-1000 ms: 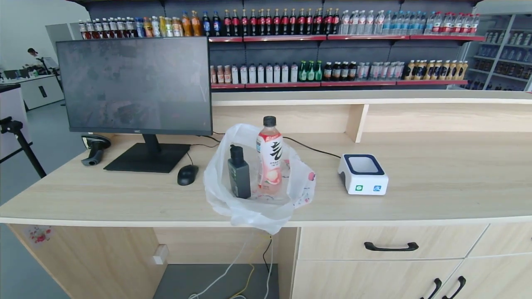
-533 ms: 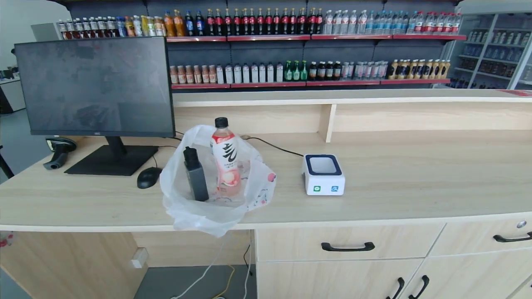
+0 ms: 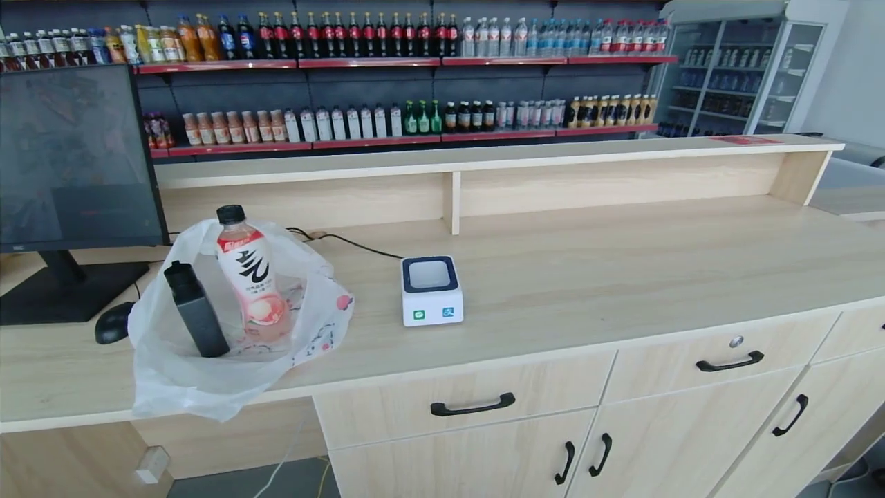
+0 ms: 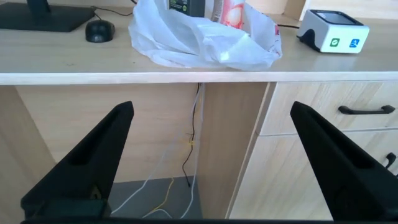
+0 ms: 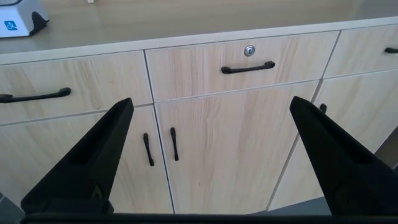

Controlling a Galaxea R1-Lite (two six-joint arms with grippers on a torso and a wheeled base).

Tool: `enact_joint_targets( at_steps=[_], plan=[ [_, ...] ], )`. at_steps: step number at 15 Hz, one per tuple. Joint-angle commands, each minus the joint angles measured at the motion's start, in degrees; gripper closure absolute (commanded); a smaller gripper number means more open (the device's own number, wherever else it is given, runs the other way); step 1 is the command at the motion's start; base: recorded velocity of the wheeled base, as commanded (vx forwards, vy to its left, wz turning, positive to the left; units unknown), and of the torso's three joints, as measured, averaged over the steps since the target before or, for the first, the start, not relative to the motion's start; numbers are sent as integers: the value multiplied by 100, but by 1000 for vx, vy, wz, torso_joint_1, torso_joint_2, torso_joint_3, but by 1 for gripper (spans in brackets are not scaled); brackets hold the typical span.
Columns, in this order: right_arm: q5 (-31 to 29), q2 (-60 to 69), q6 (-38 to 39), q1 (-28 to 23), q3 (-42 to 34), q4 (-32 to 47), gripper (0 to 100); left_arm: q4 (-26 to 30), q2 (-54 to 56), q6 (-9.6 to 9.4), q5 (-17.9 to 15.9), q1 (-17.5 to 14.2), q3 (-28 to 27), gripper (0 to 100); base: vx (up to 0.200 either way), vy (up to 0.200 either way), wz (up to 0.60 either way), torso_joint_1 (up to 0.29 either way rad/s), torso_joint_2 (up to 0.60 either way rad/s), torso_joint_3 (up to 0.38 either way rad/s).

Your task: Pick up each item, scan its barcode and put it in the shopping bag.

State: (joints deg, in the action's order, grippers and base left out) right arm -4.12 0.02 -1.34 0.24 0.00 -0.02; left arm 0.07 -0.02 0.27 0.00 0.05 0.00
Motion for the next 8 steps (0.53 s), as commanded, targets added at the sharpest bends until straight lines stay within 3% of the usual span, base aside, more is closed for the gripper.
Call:
enact_joint_targets(
  at_steps=[1,2,5,8],
  plan=[
    [-1,-2,-15,11,0,2,0,1,2,0,0,-5,0,0,0,0,0,0,0,0],
    [-1,-2,-7,11,0,2,0,1,2,0,0,-5,0,0,0,0,0,0,0,0],
    [8,-2,-33,11,0,2,0,1,2,8,0,-5,0,0,0,0,600,-1,1,4],
    [8,-2,-50,11,0,2,0,1,2,8,0,-5,0,0,0,0,0,0,0,0]
  ],
)
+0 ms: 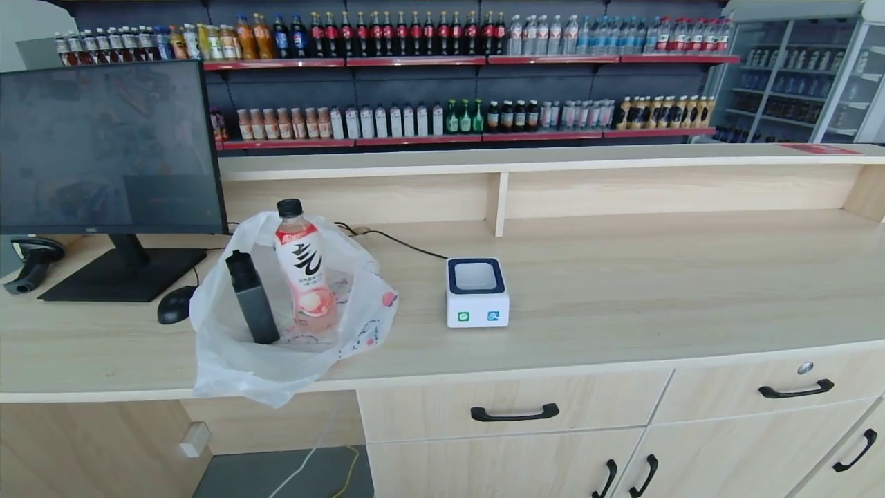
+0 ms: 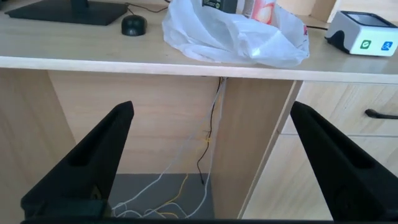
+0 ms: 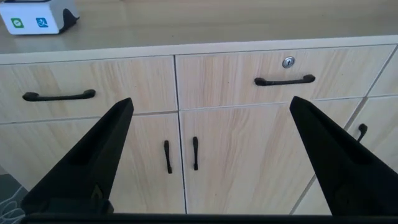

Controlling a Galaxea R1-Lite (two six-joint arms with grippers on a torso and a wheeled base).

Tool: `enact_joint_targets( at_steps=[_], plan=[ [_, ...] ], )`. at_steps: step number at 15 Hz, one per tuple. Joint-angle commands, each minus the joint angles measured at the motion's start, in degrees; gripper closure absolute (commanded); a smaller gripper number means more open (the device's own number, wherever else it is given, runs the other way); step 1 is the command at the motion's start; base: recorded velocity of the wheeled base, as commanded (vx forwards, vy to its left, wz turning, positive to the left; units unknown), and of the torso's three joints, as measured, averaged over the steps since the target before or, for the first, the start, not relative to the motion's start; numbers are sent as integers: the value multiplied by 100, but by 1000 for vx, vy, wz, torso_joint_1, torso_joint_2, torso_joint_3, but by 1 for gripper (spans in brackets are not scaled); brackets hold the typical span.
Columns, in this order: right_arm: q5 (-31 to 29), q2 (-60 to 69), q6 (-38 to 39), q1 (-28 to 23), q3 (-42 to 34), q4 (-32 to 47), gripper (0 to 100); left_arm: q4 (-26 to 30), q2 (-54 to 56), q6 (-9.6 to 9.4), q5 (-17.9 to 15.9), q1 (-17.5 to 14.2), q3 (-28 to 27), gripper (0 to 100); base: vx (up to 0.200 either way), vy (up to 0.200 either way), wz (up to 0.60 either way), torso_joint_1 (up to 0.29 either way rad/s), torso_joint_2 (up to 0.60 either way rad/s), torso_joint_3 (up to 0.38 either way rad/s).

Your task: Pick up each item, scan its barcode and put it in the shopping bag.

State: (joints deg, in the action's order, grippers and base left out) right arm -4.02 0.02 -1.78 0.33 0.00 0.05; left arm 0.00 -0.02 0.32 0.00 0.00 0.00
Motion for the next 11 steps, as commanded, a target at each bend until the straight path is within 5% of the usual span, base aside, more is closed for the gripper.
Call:
enact_joint_targets(
  at_steps=[1,11],
  plan=[
    [-2,-2,2,2,0,-5,0,9,2,3,0,0,0,0,0,0,0,0,0,0],
    [-2,-2,11,2,0,-5,0,9,2,3,0,0,0,0,0,0,0,0,0,0]
  ],
)
